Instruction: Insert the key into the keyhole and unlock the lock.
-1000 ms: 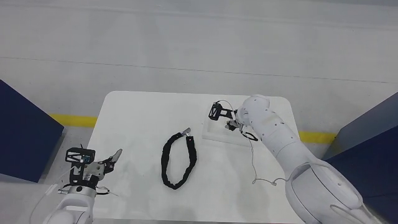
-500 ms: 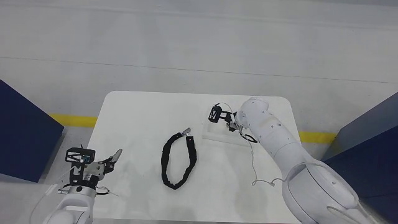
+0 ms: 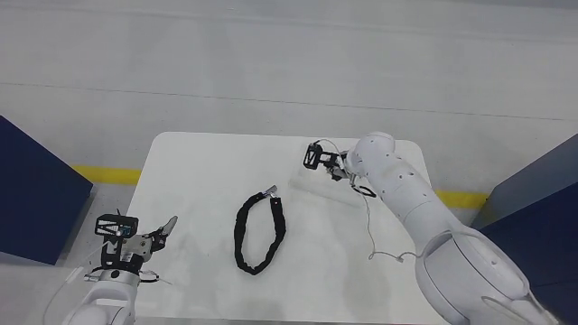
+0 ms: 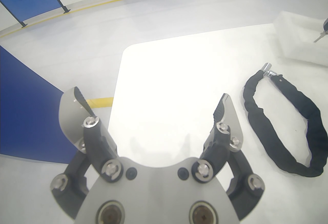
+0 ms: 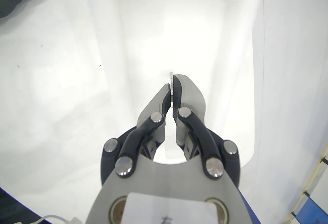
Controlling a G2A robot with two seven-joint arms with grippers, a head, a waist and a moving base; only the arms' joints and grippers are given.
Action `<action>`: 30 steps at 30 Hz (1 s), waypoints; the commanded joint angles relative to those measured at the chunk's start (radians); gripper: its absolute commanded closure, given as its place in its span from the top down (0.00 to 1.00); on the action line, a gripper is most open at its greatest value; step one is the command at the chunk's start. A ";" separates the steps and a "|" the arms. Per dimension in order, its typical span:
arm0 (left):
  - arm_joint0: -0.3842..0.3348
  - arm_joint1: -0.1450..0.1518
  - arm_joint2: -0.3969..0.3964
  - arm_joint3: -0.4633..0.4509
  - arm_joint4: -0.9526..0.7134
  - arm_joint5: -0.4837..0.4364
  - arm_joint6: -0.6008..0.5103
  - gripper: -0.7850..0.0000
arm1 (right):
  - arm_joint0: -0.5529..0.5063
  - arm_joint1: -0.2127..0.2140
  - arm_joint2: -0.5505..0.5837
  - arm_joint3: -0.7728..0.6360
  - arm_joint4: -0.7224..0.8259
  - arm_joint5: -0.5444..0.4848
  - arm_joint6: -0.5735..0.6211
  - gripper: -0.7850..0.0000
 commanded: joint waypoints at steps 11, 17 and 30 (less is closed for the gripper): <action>0.000 0.000 0.000 0.000 0.000 0.000 0.000 1.00 | -0.043 0.063 0.053 -0.044 0.012 0.029 -0.134 0.00; 0.000 0.000 0.000 0.000 0.000 0.000 0.000 1.00 | -0.048 0.120 0.158 -0.073 0.138 0.009 -0.199 0.00; 0.000 0.000 0.000 0.000 0.000 0.000 0.000 1.00 | -0.191 0.294 0.521 -0.203 0.717 -0.196 0.178 0.00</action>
